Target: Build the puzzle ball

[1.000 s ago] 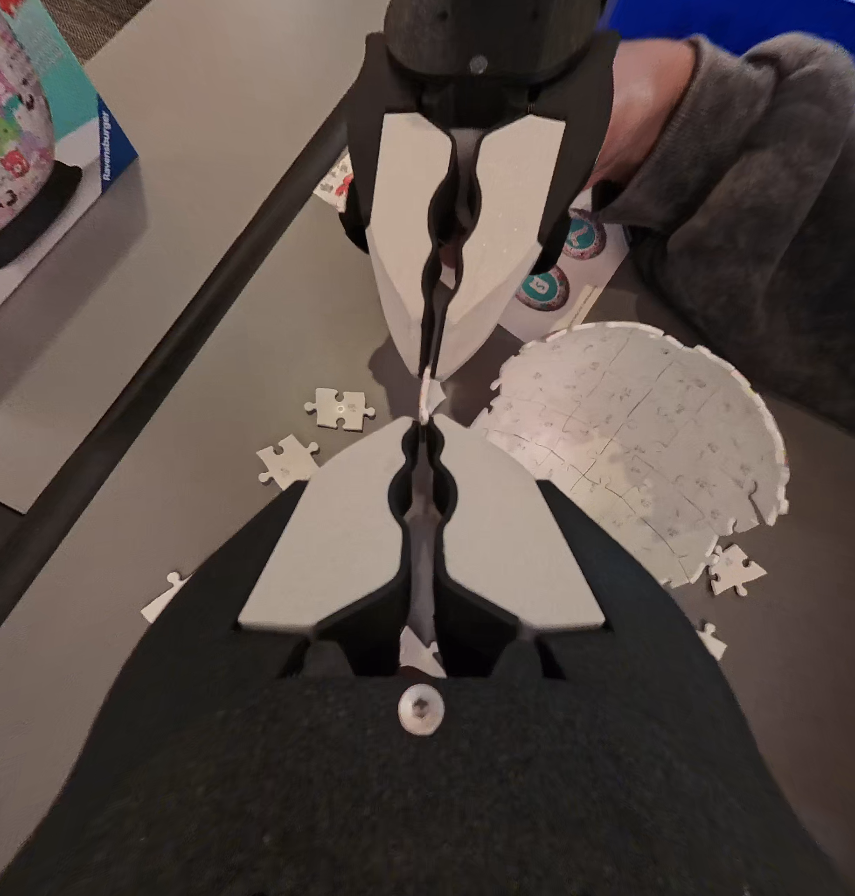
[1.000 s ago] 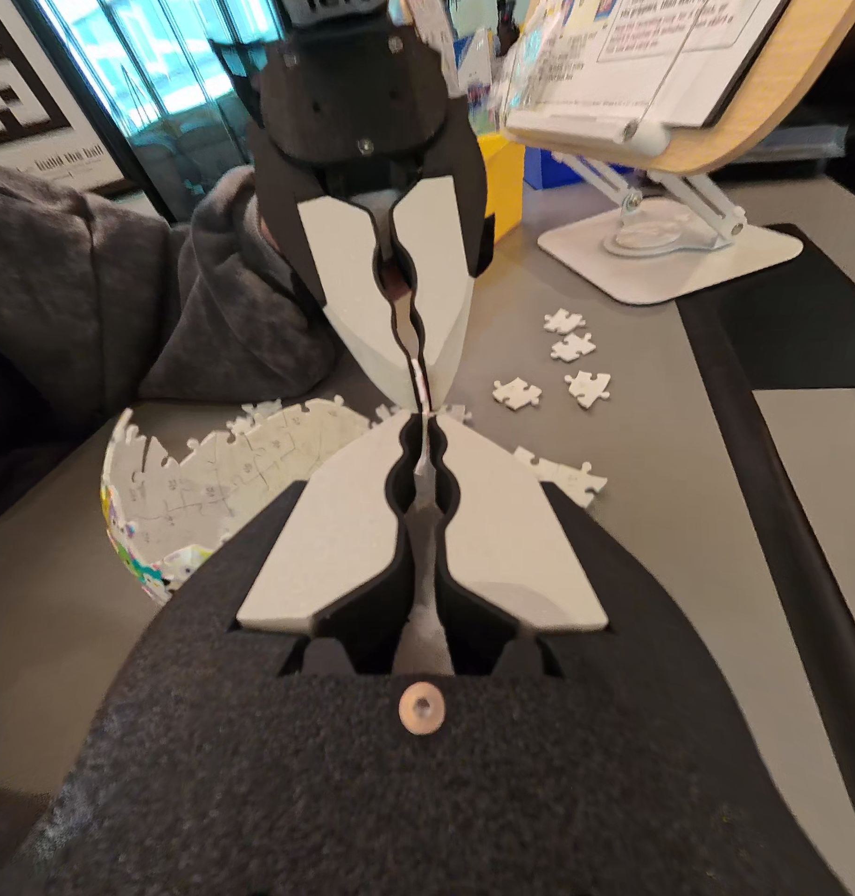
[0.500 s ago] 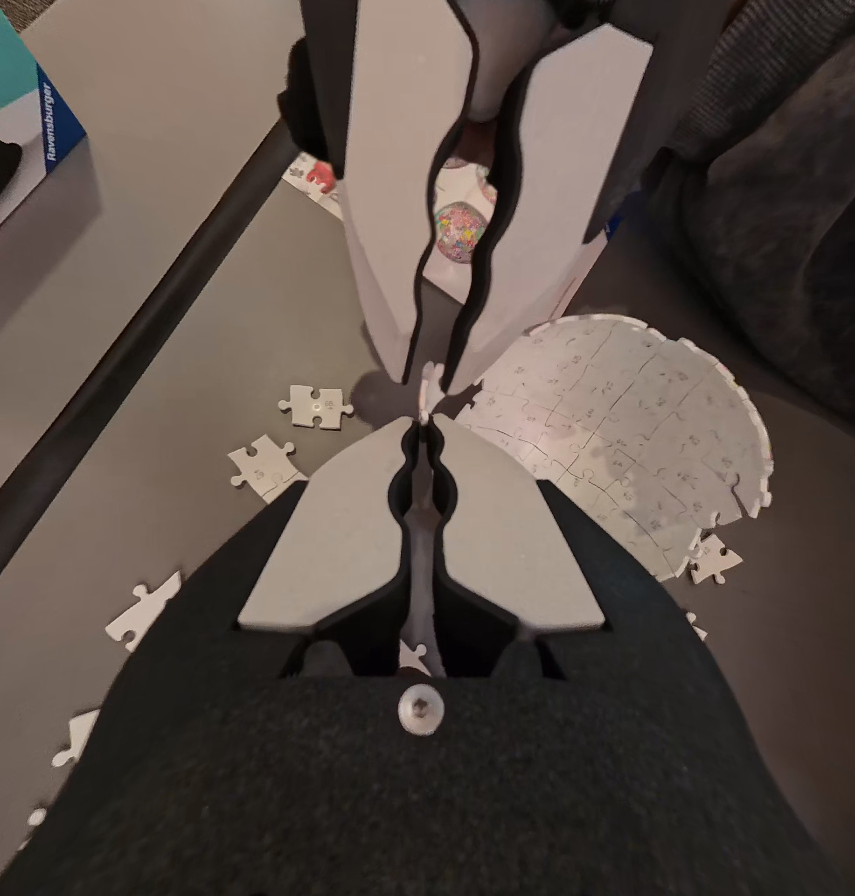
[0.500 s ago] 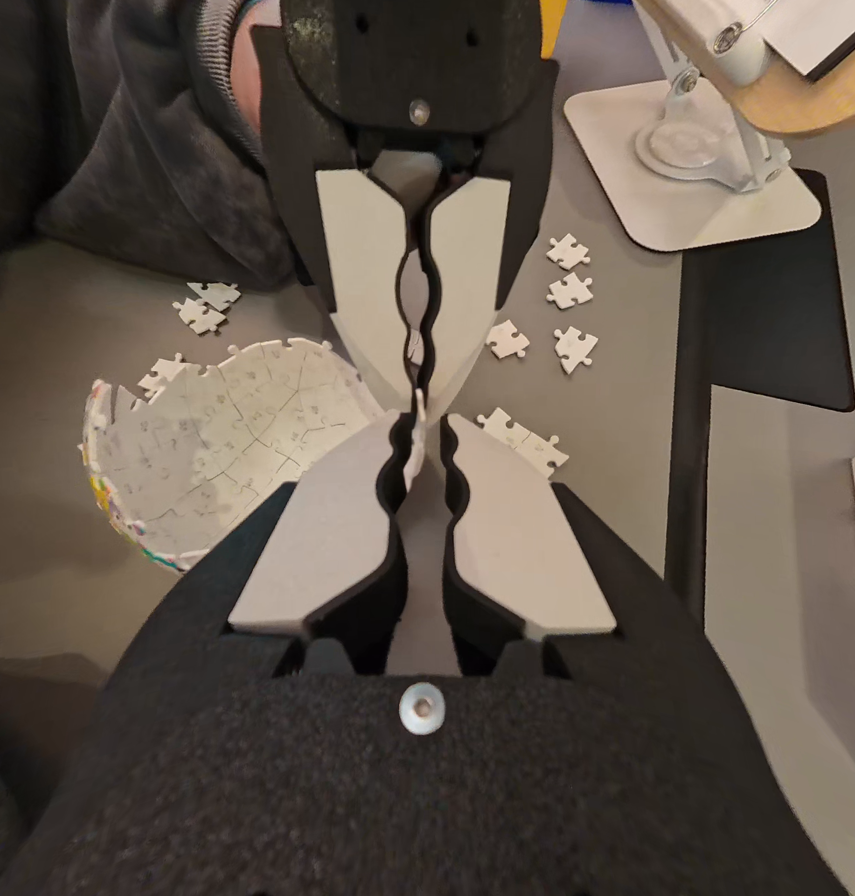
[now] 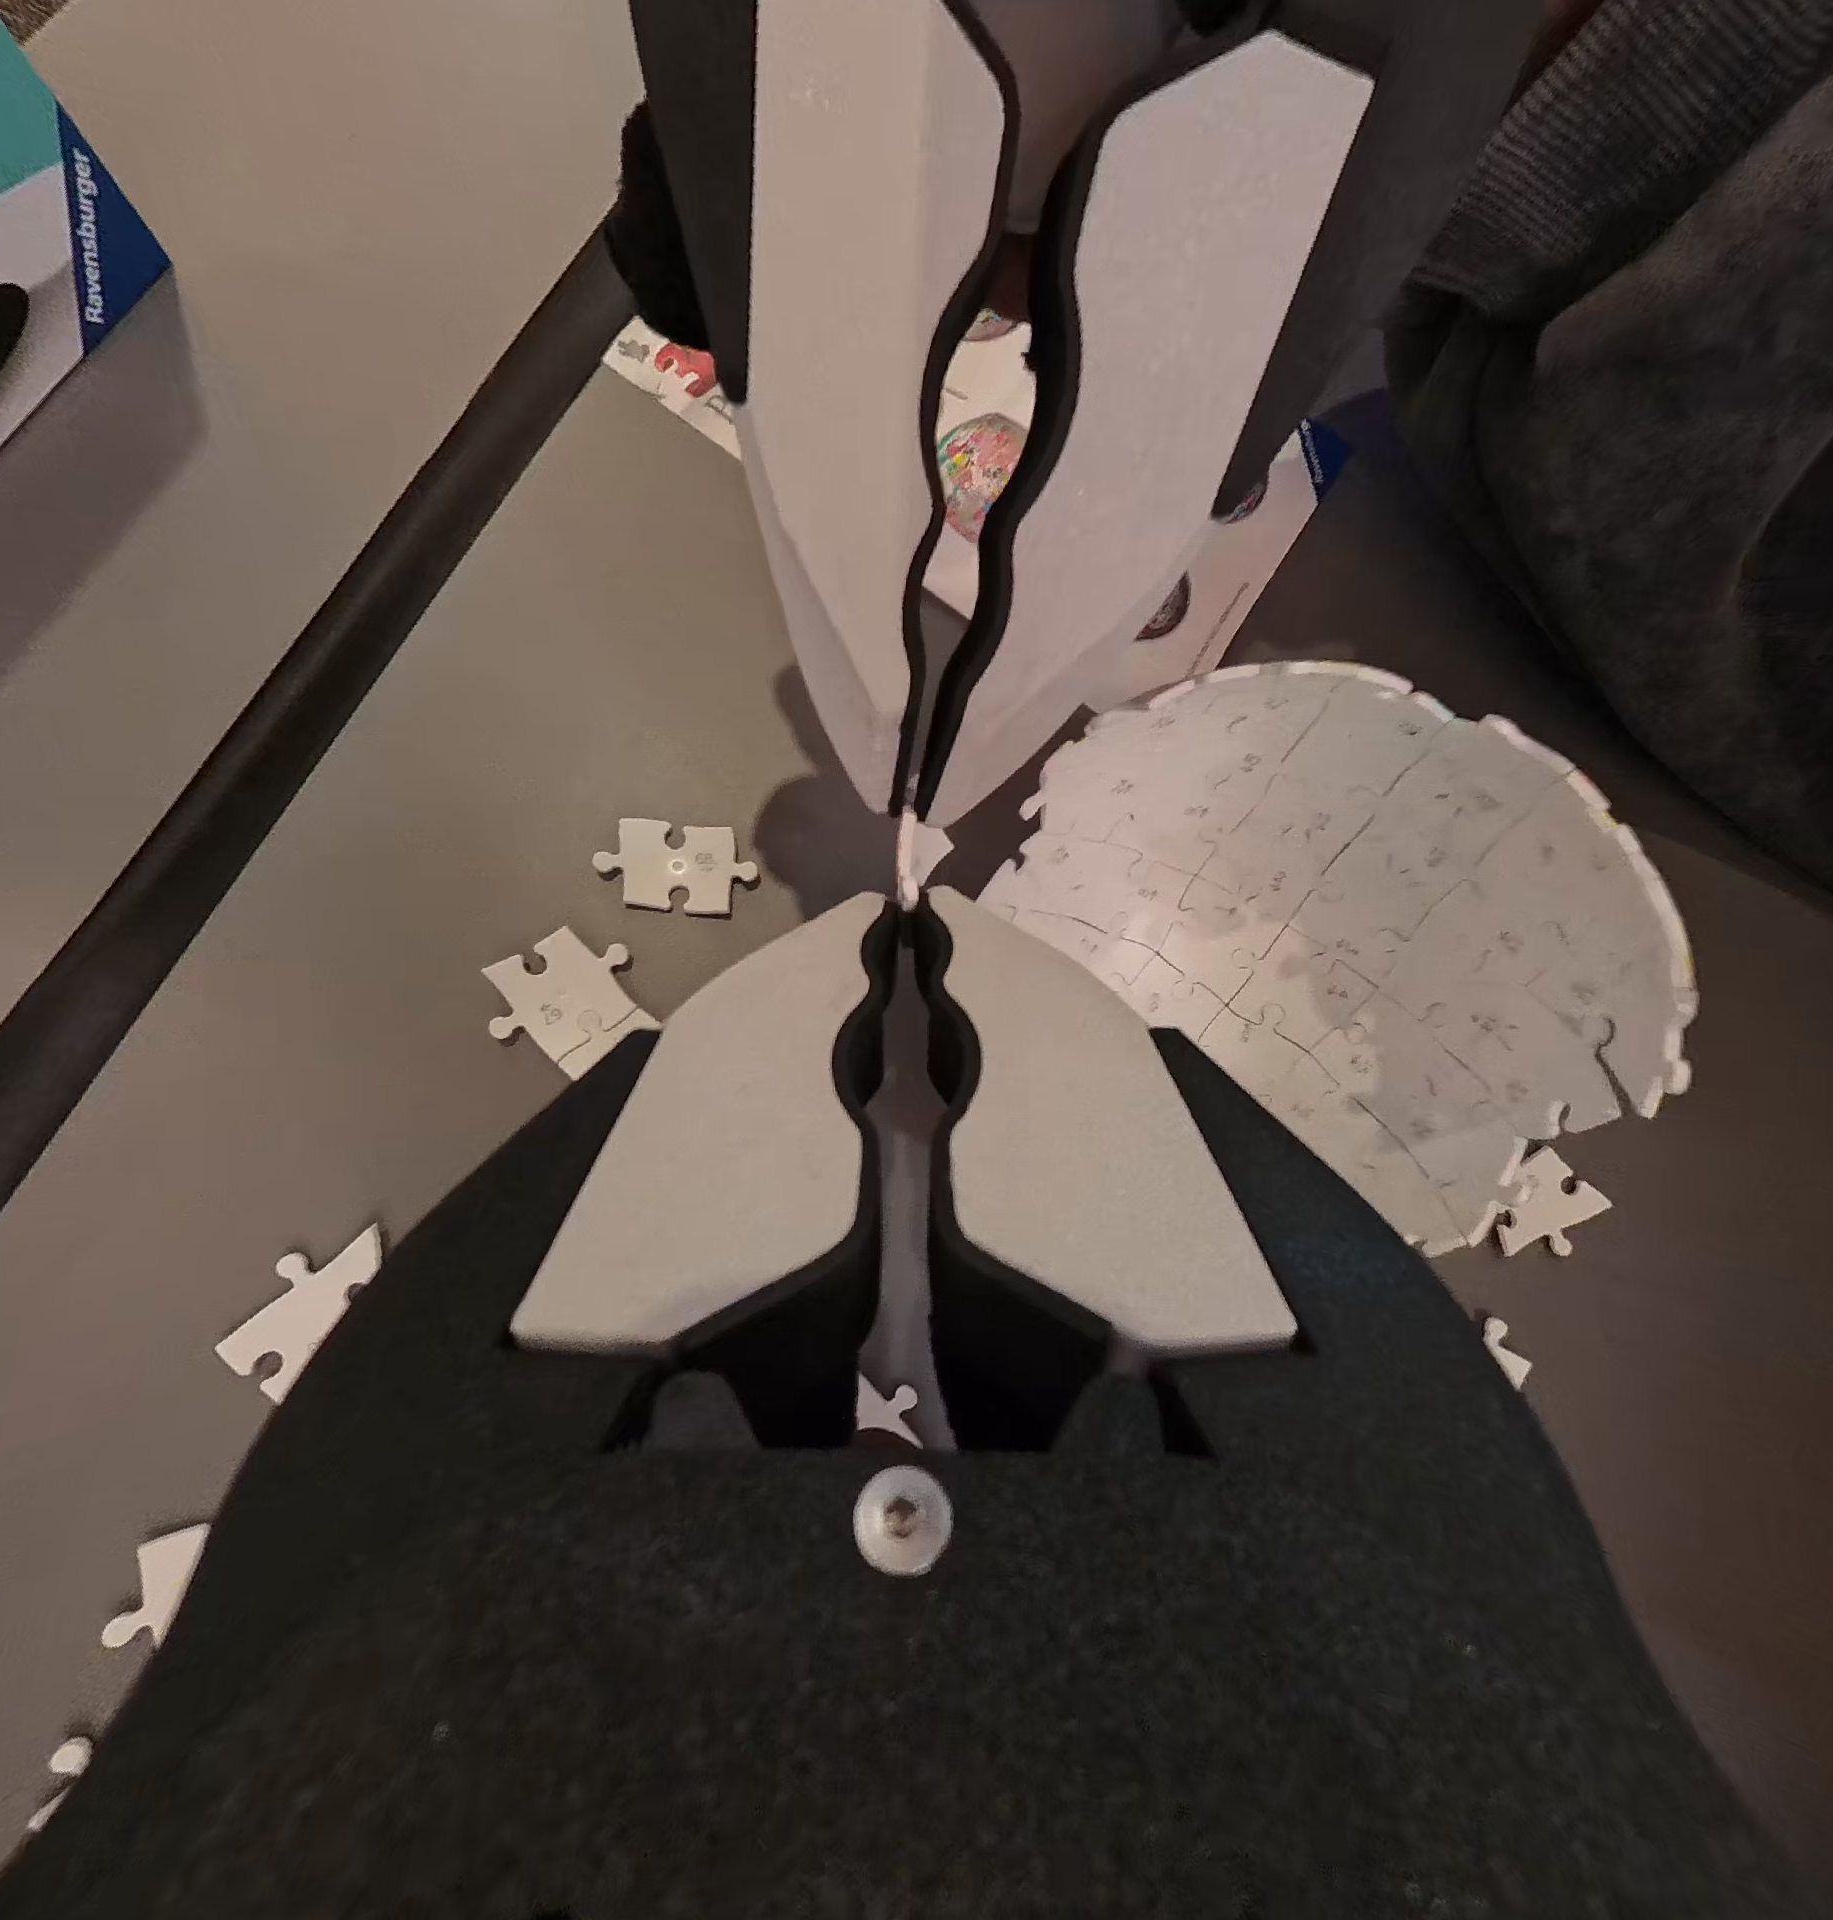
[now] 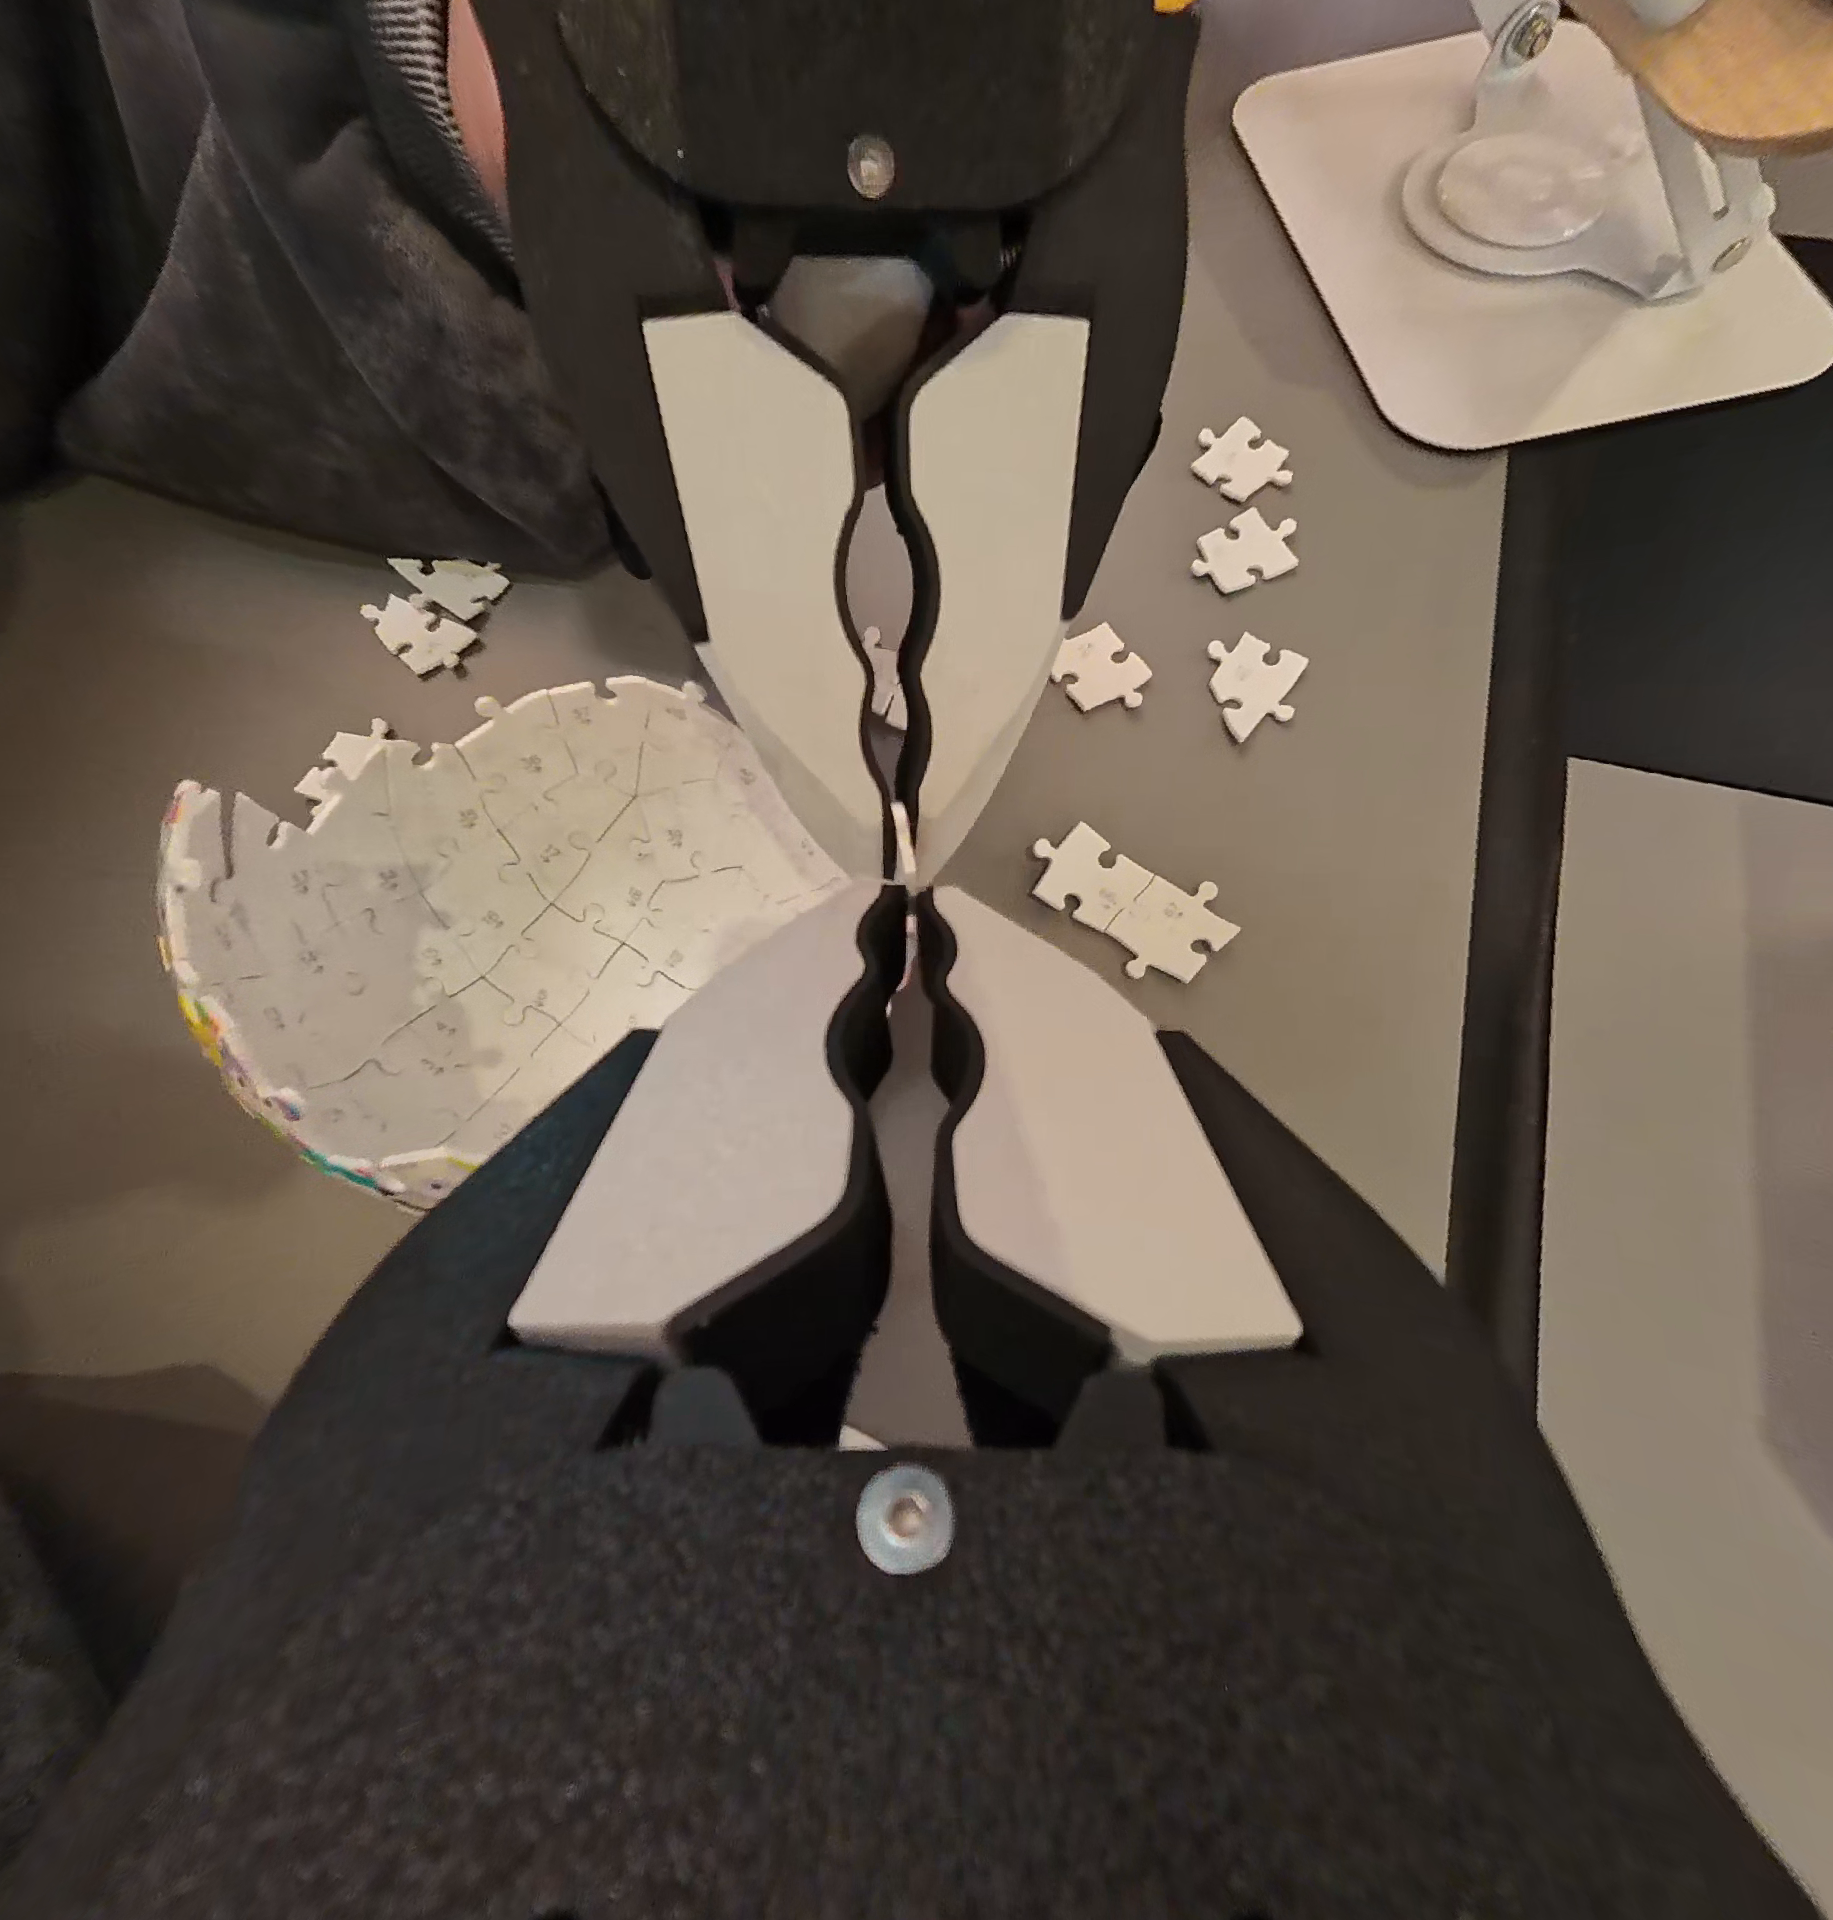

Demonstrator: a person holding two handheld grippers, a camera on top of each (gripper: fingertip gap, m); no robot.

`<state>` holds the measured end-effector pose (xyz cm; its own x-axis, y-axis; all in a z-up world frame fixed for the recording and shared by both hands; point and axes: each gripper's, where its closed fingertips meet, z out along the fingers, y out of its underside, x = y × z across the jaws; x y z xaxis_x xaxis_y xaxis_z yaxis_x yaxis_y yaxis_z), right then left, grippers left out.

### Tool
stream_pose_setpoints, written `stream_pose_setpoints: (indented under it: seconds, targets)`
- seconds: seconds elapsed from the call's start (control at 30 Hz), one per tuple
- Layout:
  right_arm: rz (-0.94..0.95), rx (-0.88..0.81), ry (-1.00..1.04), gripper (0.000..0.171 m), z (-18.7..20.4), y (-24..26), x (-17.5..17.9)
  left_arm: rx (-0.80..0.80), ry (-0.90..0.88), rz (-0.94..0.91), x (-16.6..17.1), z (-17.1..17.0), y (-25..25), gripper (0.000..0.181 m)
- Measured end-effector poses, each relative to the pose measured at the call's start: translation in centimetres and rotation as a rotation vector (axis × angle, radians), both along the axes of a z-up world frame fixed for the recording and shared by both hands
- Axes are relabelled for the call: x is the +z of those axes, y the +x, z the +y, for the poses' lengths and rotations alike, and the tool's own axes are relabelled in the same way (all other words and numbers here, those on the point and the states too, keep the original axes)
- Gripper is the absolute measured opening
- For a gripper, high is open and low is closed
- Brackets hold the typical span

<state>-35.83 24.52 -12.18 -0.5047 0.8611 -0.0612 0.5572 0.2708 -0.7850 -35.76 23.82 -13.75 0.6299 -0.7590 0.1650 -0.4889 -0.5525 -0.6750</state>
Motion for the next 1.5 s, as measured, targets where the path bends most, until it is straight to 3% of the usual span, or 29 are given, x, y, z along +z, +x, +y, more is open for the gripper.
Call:
stream_pose_setpoints:
  seconds: [0.17,0.27,0.33,0.43,0.57,0.73,1.1,1.2,1.5]
  targets:
    - [-0.039,-0.012,-0.020,0.002,0.0,0.0,-0.3,-0.010,-0.008,-0.013,0.0,-0.2,-0.2,0.003]
    - [-0.091,-0.049,-0.021,0.002,0.1,0.2,-0.7,0.008,0.020,-0.114,1.6,-0.7,-1.2,0.020]
    - [-0.114,-0.052,-0.035,0.002,-0.3,0.3,-0.9,0.070,0.033,-0.177,2.0,-0.2,-3.1,0.020]
    - [-0.150,-0.051,-0.011,0.002,-0.6,0.2,-1.4,0.125,-0.034,-0.260,0.5,0.5,-4.8,0.019]
    - [-0.171,-0.035,0.035,0.002,-0.7,0.1,-2.1,0.078,-0.123,-0.237,-2.5,0.1,-4.0,0.013]
    - [-0.123,-0.003,0.008,0.002,-0.7,0.5,-2.1,0.057,-0.104,-0.299,-0.8,-0.1,-2.5,0.023]
    - [-0.130,0.023,-0.005,0.002,-1.0,0.4,-2.8,0.000,-0.031,-0.137,-0.5,0.0,0.2,0.019]
    - [-0.127,0.031,-0.008,0.002,-1.1,0.5,-3.0,-0.010,-0.020,-0.069,-1.1,-0.2,0.1,0.012]
    - [-0.113,0.032,0.000,0.002,-1.0,0.3,-3.1,-0.019,-0.031,-0.009,-1.3,-0.6,-0.4,0.012]
